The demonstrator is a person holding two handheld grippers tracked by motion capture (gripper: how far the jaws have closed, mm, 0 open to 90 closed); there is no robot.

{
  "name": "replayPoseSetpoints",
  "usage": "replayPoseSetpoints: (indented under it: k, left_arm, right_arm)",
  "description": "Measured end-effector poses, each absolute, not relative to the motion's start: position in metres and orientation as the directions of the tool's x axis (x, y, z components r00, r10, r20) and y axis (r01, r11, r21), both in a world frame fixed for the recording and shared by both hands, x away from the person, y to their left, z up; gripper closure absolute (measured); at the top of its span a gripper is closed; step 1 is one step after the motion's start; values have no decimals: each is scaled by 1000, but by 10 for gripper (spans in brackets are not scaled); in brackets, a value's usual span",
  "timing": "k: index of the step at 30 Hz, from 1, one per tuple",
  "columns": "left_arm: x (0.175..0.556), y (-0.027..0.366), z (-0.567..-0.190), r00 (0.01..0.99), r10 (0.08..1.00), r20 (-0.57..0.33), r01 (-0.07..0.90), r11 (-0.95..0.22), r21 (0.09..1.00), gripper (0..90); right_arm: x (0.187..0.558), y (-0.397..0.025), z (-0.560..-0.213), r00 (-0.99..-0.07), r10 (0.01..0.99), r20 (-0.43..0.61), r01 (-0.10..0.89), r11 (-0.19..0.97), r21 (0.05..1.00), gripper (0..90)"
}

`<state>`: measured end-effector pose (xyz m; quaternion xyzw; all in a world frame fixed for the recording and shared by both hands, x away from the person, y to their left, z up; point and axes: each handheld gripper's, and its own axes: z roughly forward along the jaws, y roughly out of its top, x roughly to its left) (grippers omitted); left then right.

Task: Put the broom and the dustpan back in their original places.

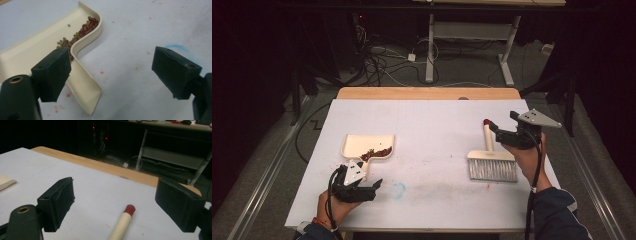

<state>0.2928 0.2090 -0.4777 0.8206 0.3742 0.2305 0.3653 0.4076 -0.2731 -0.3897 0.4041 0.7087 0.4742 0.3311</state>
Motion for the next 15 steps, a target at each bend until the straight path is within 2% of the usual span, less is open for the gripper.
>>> replayPoseSetpoints:
  k: [8,15]
  left_arm:
    - [294,206,-479,615,775,148,433,-489,758,162]
    - [292,206,-477,626,766,146,416,-486,769,162]
  right_arm:
    - [395,-265,-385,-493,863,-111,223,249,942,166]
    - [383,-259,-381,-512,849,-133,198,267,943,163]
